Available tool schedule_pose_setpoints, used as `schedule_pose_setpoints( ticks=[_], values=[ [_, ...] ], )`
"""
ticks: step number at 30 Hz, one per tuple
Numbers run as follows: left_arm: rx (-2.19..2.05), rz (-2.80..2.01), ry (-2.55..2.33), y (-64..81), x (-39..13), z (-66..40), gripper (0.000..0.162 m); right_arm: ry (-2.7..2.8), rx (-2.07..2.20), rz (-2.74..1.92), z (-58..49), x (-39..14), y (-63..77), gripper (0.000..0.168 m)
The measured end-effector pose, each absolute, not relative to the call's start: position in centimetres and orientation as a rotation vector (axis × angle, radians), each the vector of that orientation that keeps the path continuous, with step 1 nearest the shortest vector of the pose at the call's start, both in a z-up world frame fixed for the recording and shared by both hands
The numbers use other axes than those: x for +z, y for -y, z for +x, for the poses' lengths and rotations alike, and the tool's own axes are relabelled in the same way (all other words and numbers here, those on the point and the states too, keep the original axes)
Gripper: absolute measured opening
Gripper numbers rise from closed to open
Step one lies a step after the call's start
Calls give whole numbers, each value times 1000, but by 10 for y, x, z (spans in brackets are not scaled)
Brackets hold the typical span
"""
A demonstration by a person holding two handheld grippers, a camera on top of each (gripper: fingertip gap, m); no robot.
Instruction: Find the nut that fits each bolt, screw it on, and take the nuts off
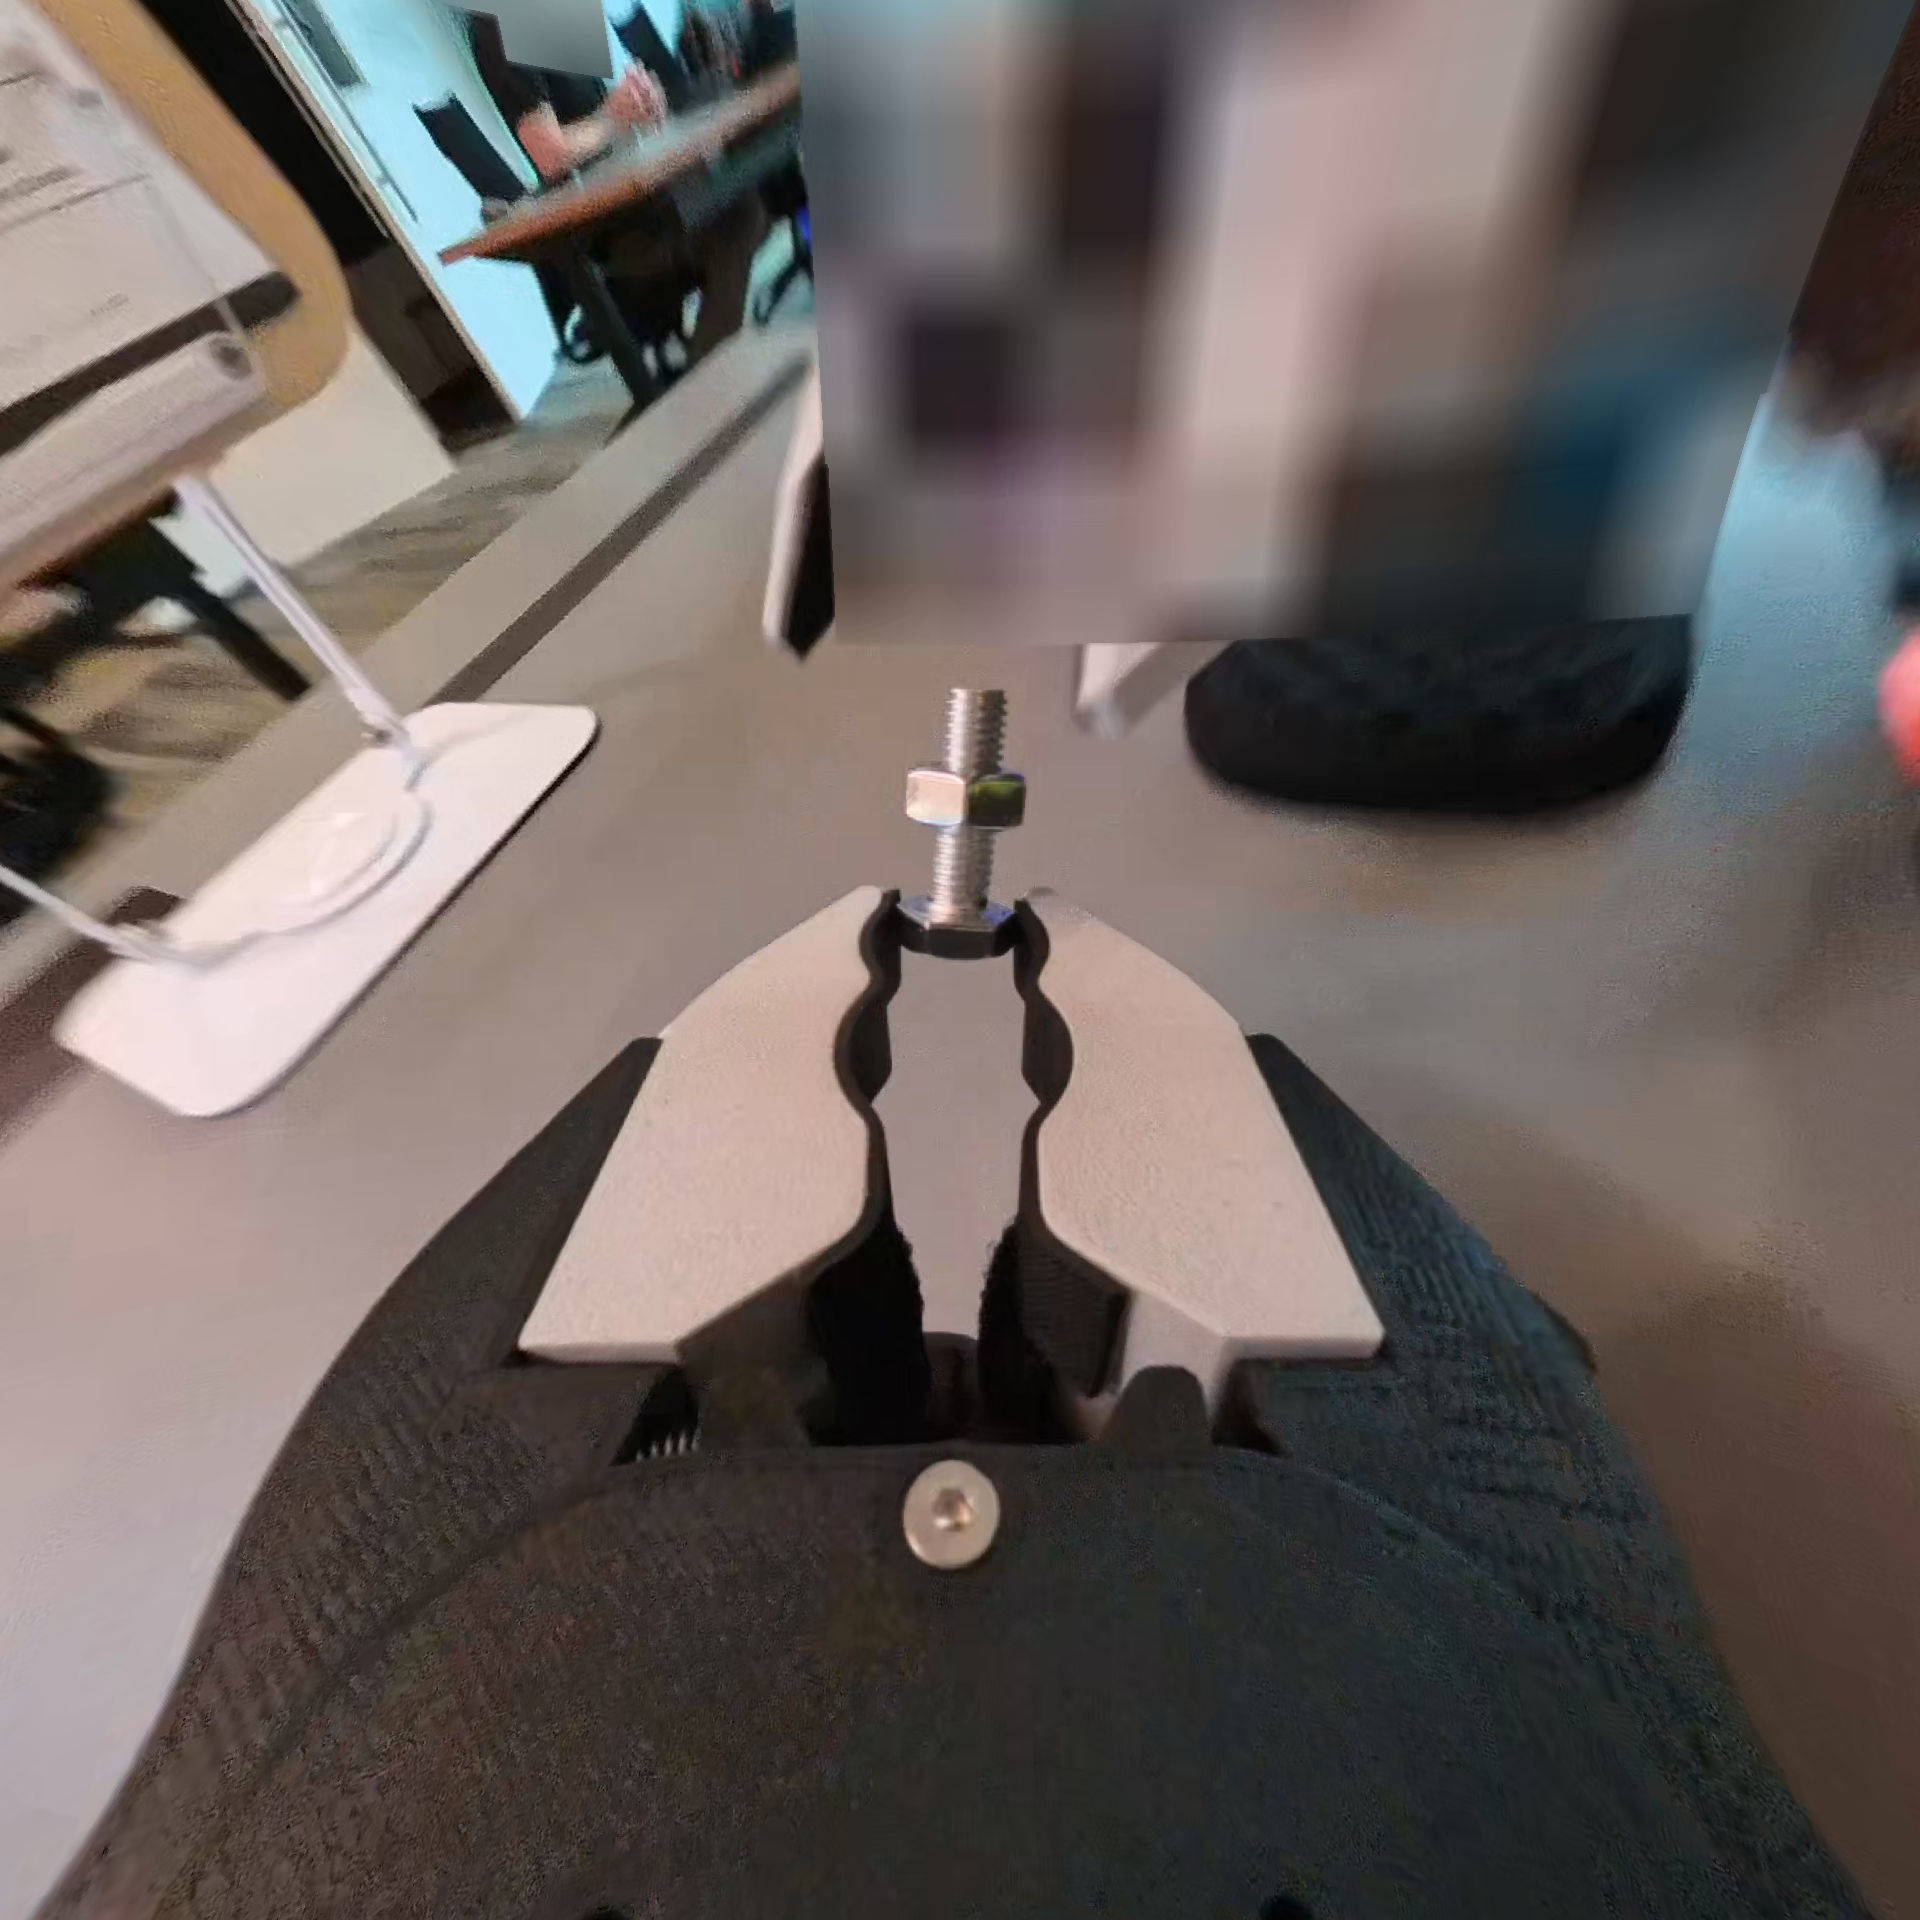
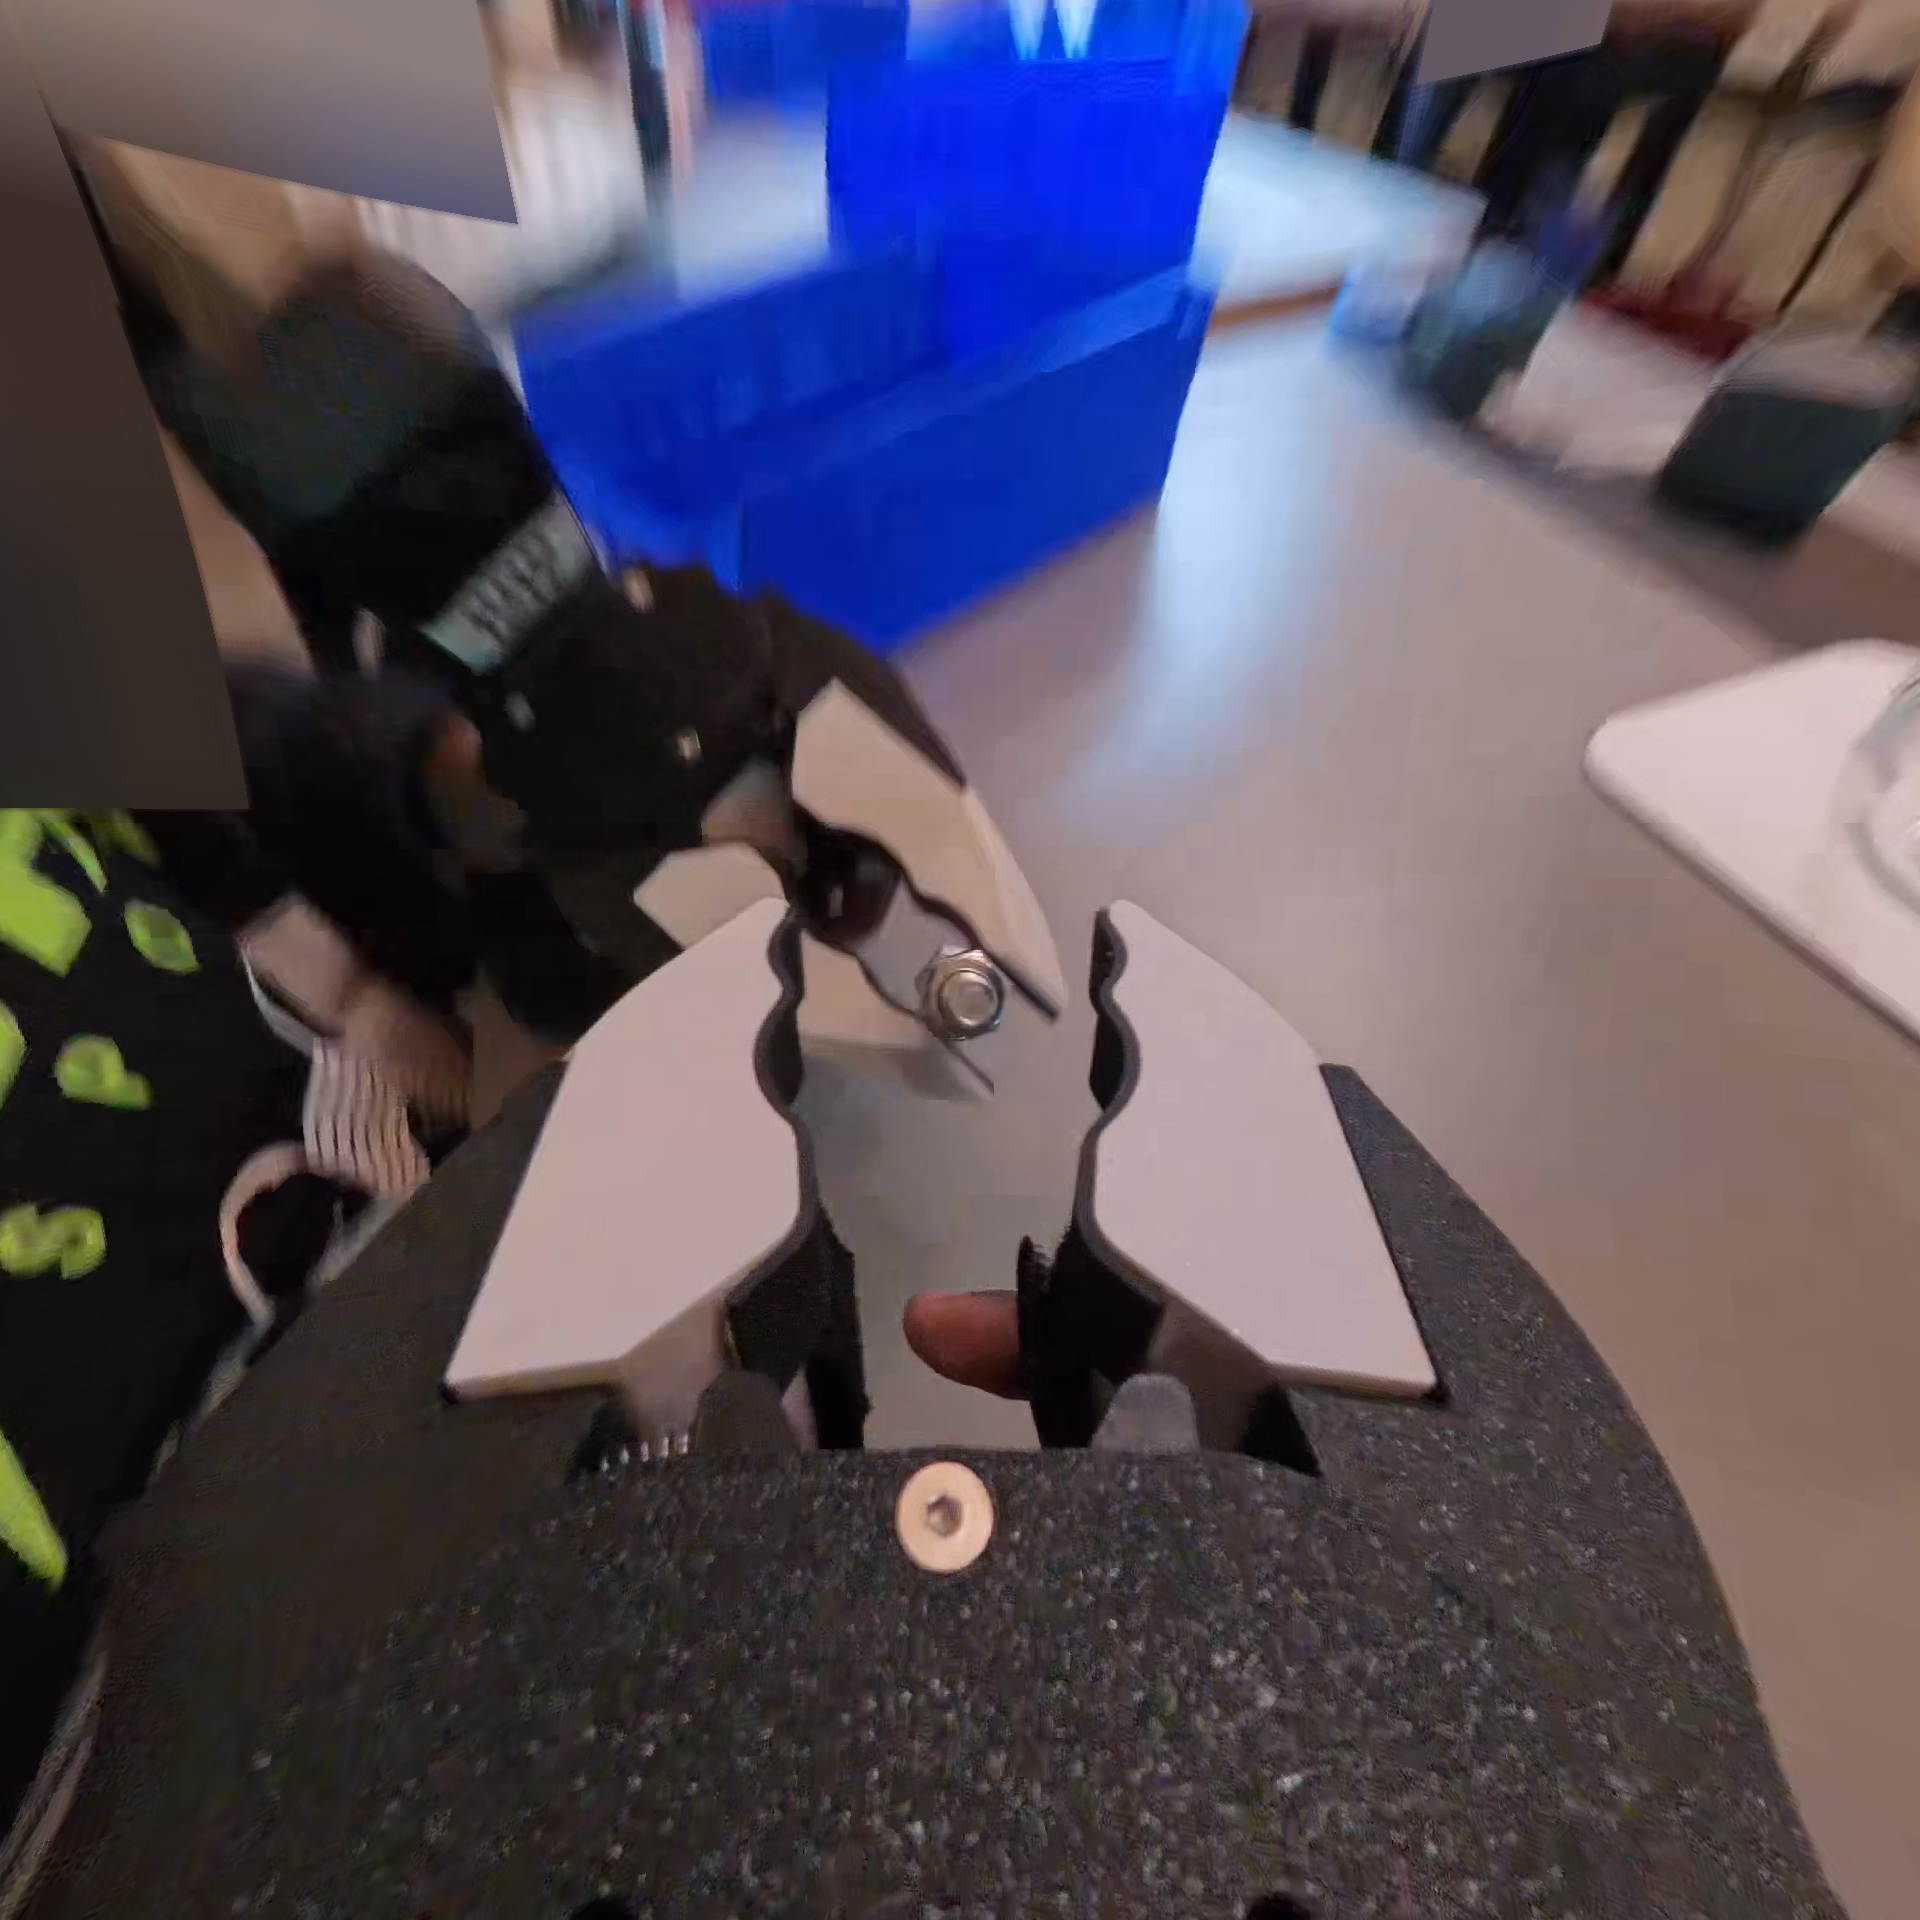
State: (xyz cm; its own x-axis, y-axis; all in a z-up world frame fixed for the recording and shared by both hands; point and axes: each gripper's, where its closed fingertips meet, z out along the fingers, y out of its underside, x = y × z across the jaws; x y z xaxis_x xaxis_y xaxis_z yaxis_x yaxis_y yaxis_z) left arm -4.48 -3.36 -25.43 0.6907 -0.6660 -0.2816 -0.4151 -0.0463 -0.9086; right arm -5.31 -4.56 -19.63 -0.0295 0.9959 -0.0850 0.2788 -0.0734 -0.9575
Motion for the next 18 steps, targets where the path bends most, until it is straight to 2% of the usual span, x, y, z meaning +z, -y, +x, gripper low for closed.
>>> schedule_pose_setpoints(
  ticks=[3, 7, 15, 18],
  values=[
    [-629, -1618, -647, 34, -225, -47, 21, 1064, 1338, -1288, -54, -166, 36, 67],
    [-890, -1540, -583, 34, -207, -38, 21, 1102, 1229, -1209, -67, -172, 33, 81],
    [-1077, -1334, -489, -13, -177, -46, 21, 1259, 1248, -1193, -81, -160, -5, 75],
    [-1032, -1328, -506, -29, -192, -53, 21, 1059, 1393, -1242, -81, -166, -29, 72]
  ],
)
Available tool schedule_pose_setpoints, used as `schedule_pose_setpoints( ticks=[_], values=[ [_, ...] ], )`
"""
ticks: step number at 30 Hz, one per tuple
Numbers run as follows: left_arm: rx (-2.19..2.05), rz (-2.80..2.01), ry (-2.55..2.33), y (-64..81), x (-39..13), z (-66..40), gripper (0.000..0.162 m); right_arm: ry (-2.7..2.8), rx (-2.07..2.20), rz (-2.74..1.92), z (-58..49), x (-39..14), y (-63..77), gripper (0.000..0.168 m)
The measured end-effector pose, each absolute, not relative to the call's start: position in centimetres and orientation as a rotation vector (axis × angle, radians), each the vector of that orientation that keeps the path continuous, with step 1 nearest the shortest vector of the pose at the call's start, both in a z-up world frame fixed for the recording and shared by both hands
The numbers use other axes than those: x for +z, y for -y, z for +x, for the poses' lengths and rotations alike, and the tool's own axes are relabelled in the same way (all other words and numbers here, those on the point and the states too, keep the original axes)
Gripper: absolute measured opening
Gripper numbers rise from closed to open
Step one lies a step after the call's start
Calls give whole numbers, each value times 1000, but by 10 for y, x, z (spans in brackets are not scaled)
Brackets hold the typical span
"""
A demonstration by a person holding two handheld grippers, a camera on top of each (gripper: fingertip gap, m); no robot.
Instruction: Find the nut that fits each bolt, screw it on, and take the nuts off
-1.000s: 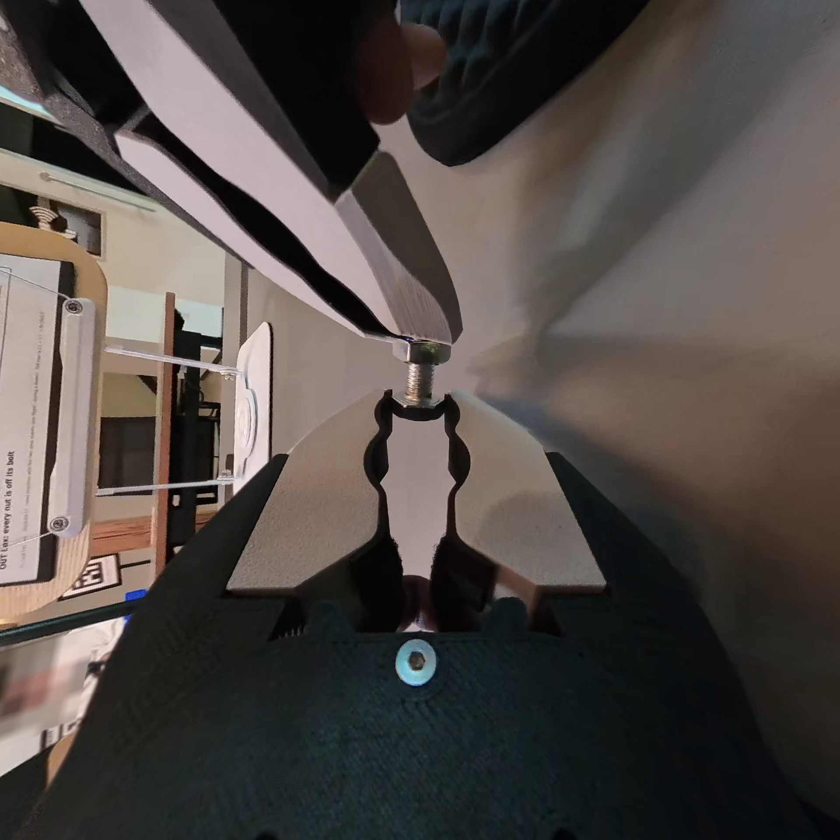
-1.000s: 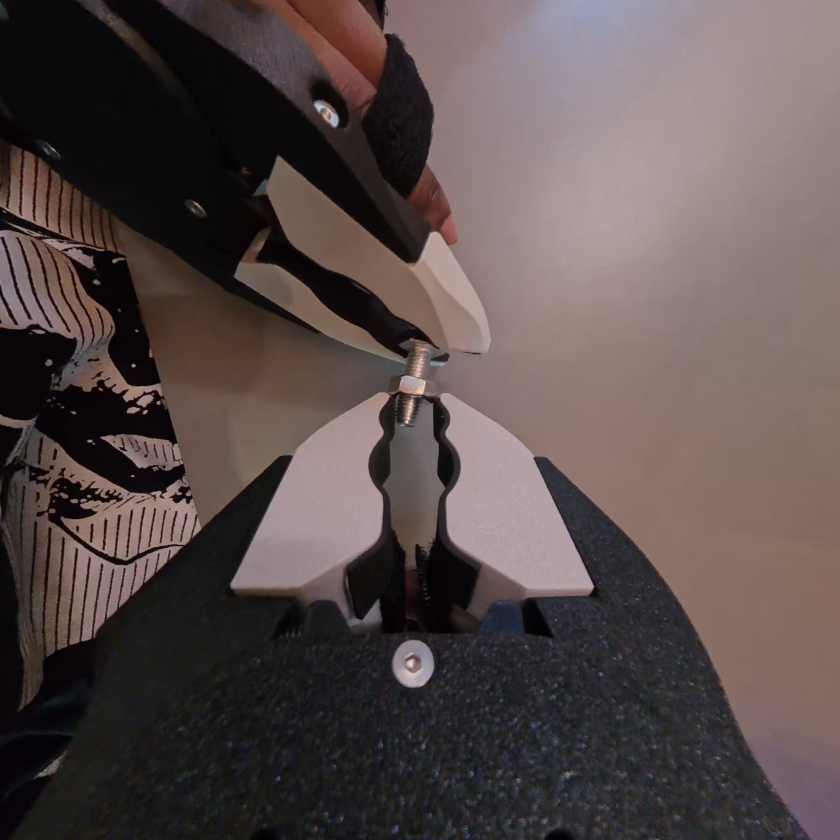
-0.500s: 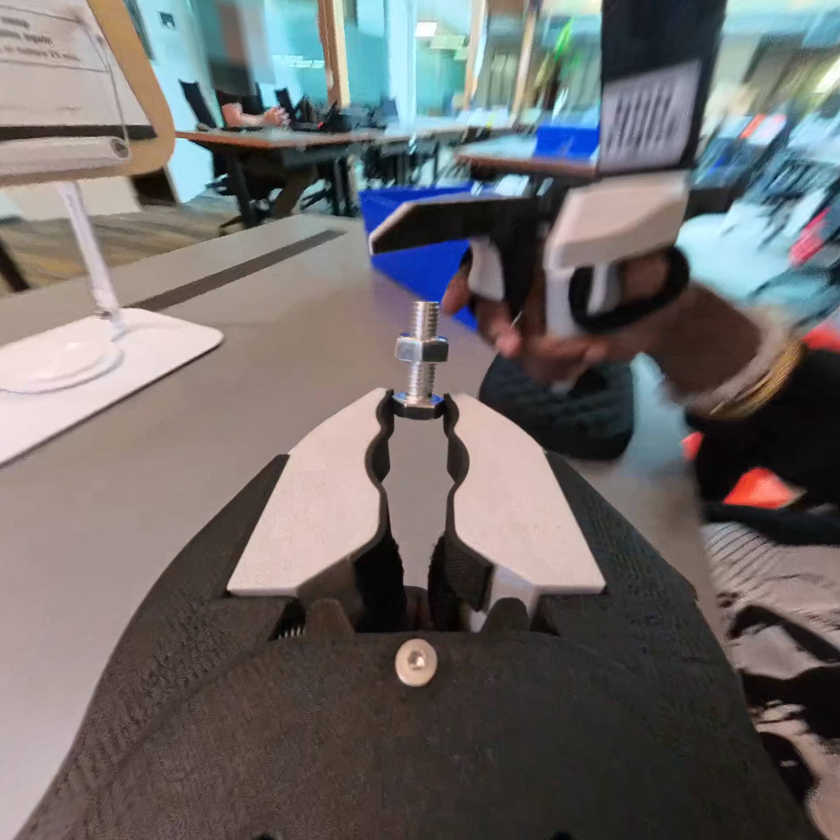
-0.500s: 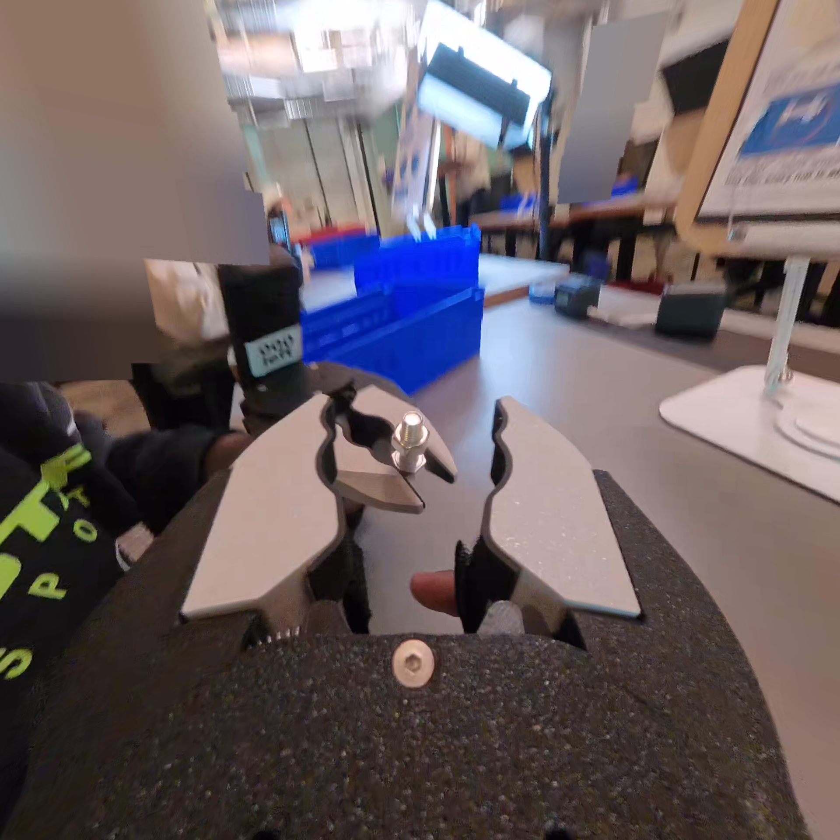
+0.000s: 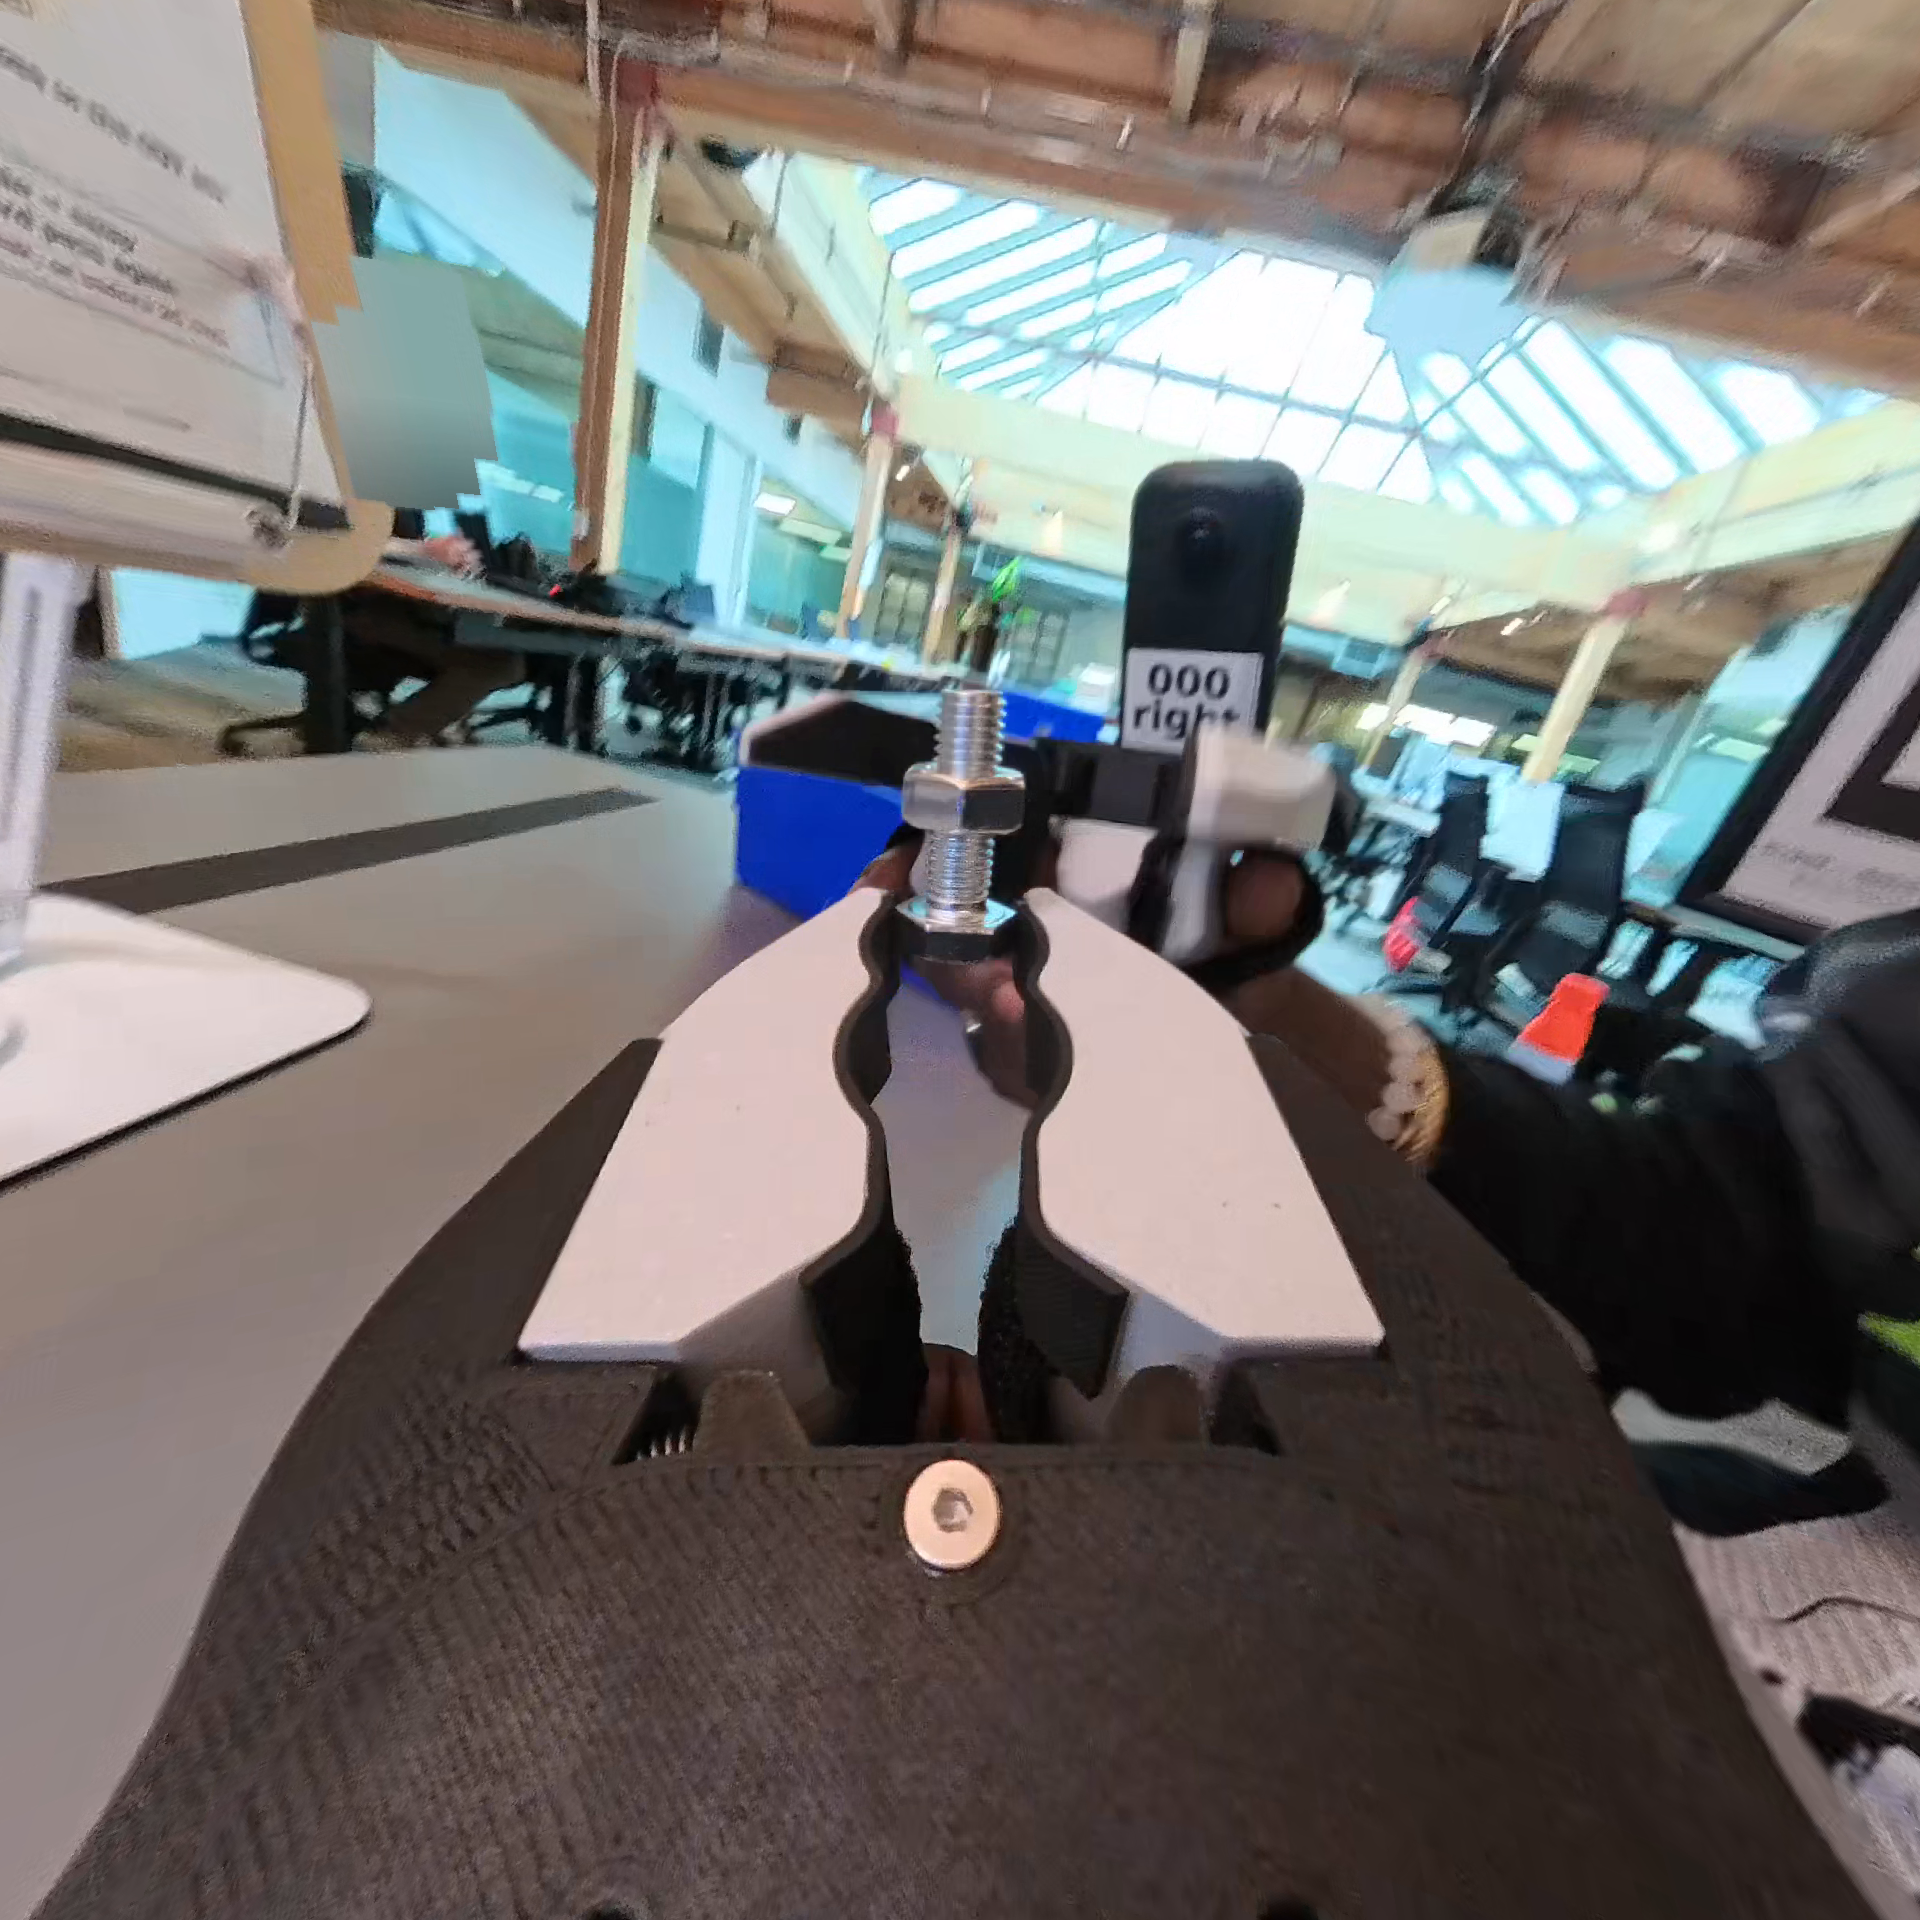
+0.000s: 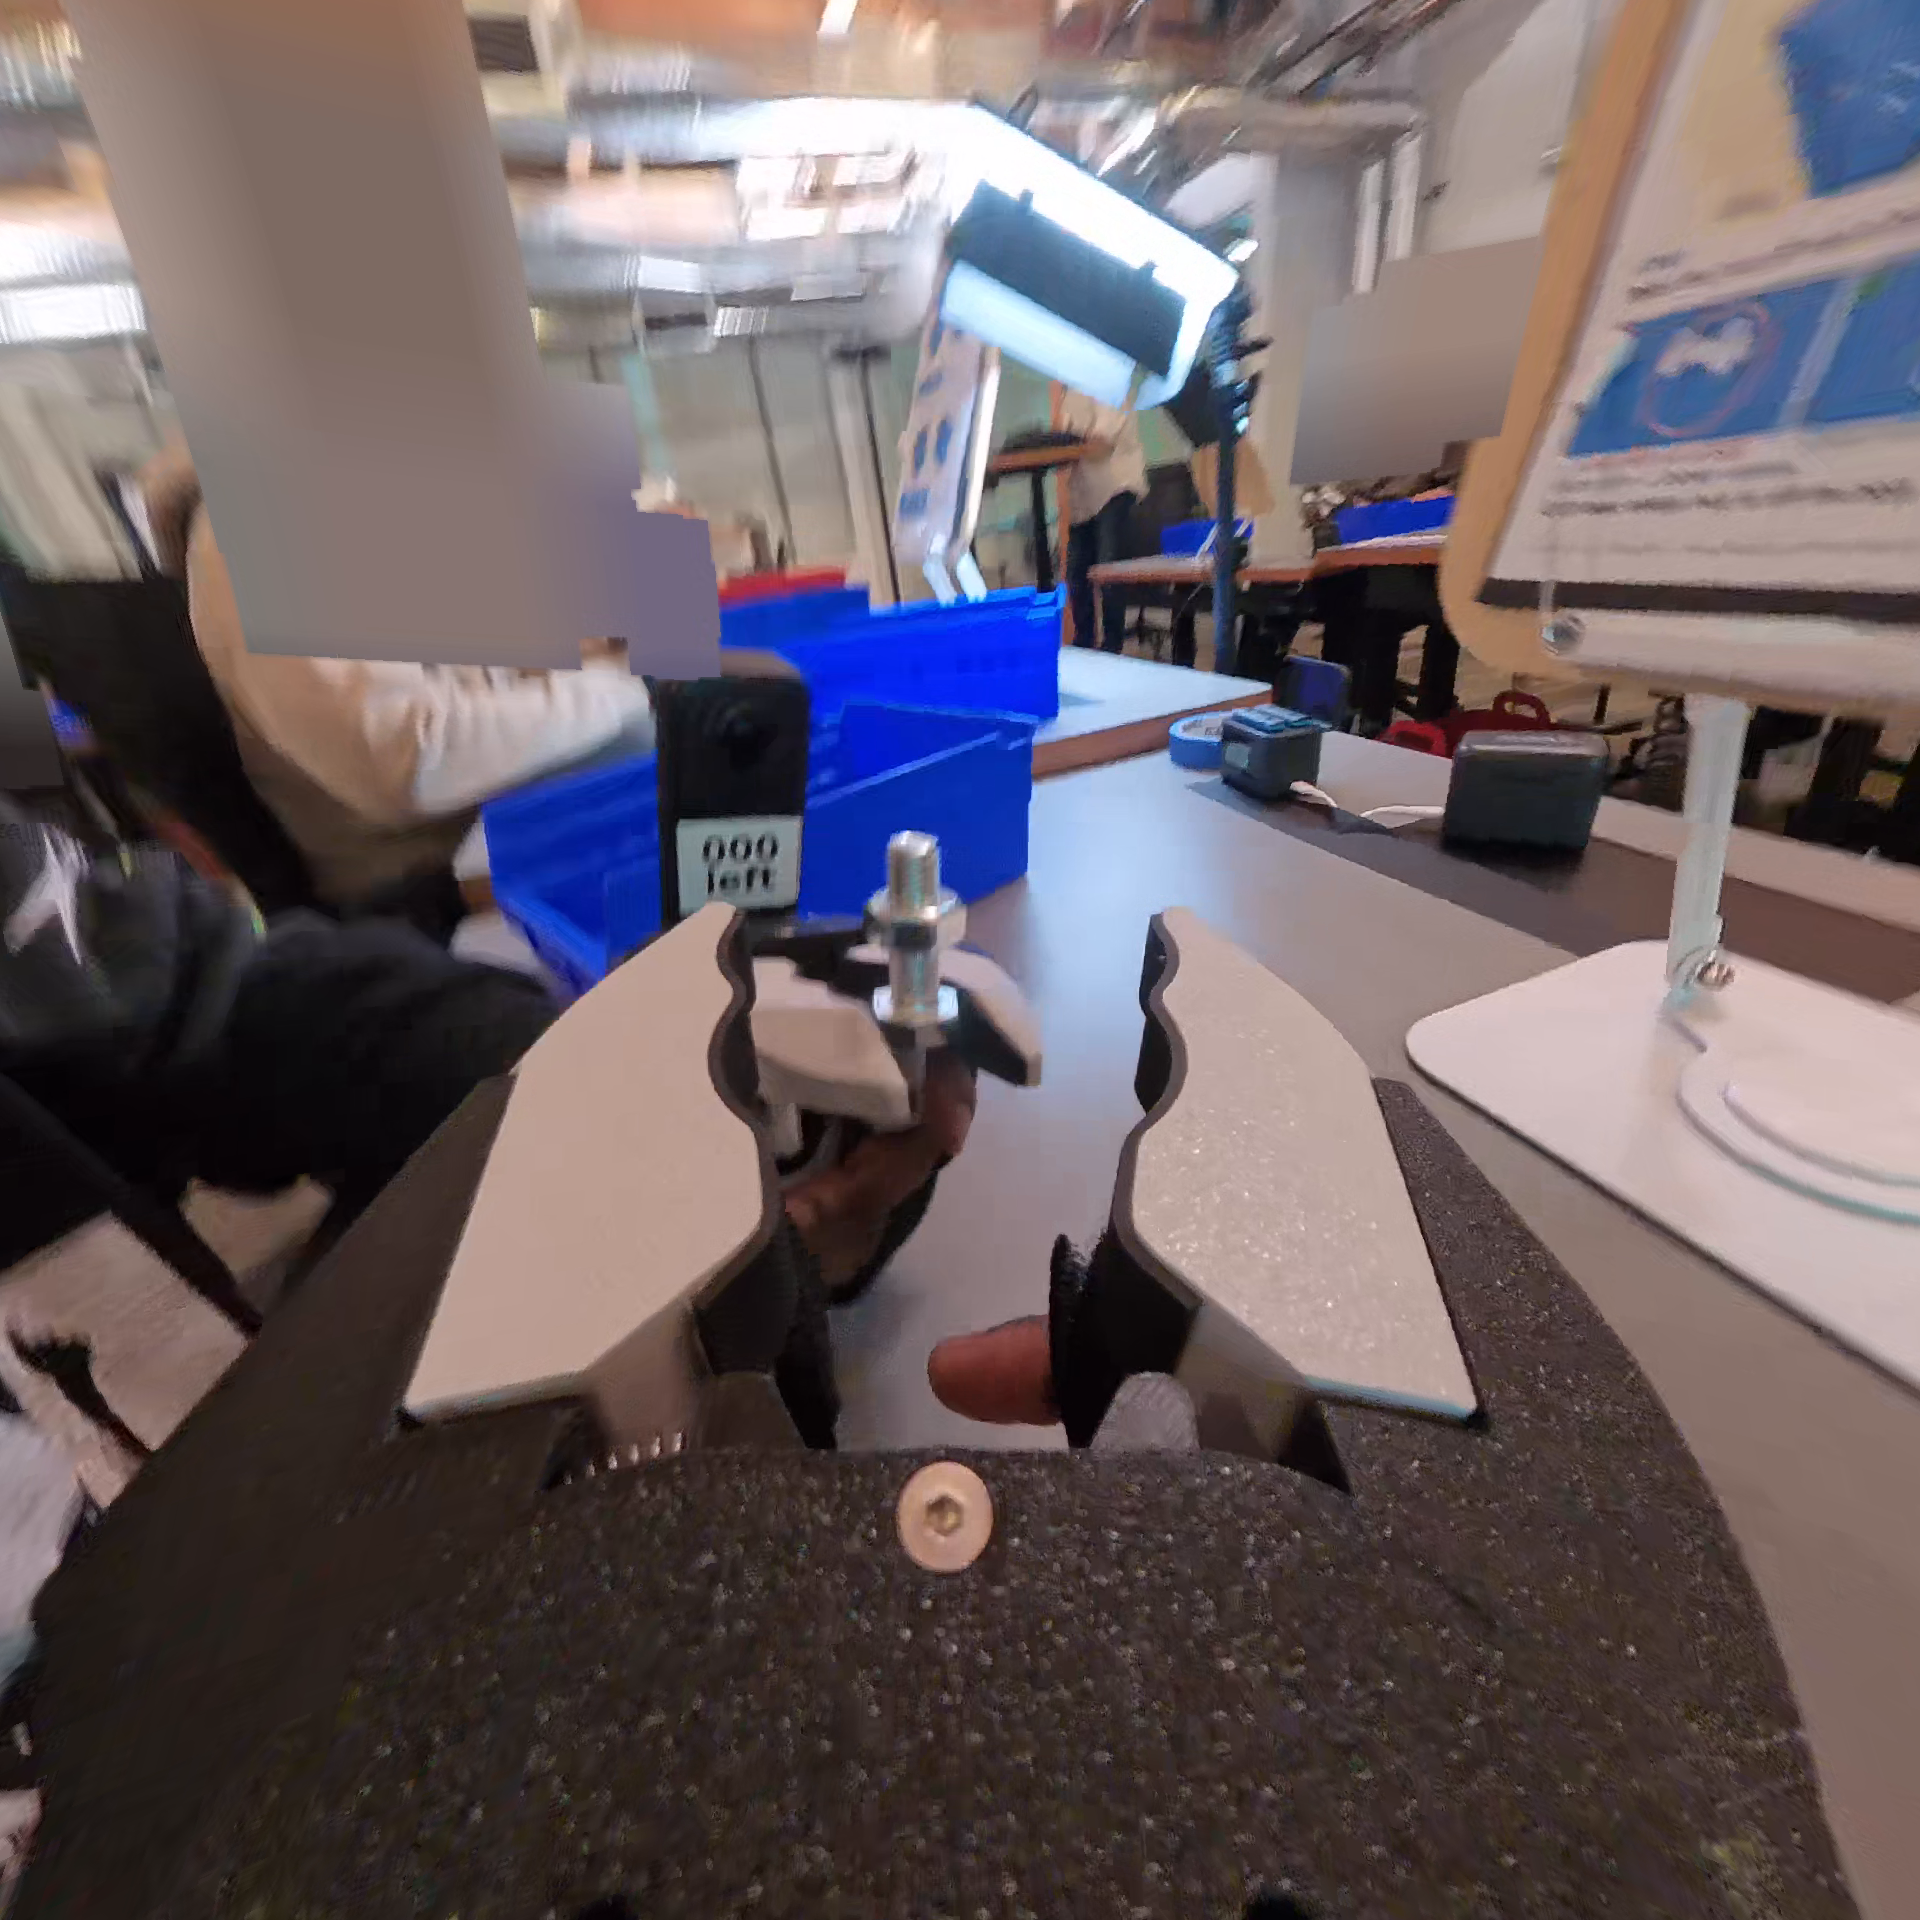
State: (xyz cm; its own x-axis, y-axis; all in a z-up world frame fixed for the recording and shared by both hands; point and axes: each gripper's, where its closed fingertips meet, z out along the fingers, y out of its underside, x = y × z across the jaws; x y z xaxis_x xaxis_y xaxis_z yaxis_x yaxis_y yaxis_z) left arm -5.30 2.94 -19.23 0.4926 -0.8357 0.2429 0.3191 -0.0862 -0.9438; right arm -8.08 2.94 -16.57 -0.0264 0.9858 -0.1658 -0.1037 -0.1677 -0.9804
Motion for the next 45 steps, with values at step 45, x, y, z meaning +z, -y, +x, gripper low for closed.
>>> schedule_pose_setpoints(
  ticks=[45],
  values=[
    [-1018, -1330, -615, -4, -190, -46, 20, 1145, 1420, -1148, -63, -164, -16, 16]
  ],
)
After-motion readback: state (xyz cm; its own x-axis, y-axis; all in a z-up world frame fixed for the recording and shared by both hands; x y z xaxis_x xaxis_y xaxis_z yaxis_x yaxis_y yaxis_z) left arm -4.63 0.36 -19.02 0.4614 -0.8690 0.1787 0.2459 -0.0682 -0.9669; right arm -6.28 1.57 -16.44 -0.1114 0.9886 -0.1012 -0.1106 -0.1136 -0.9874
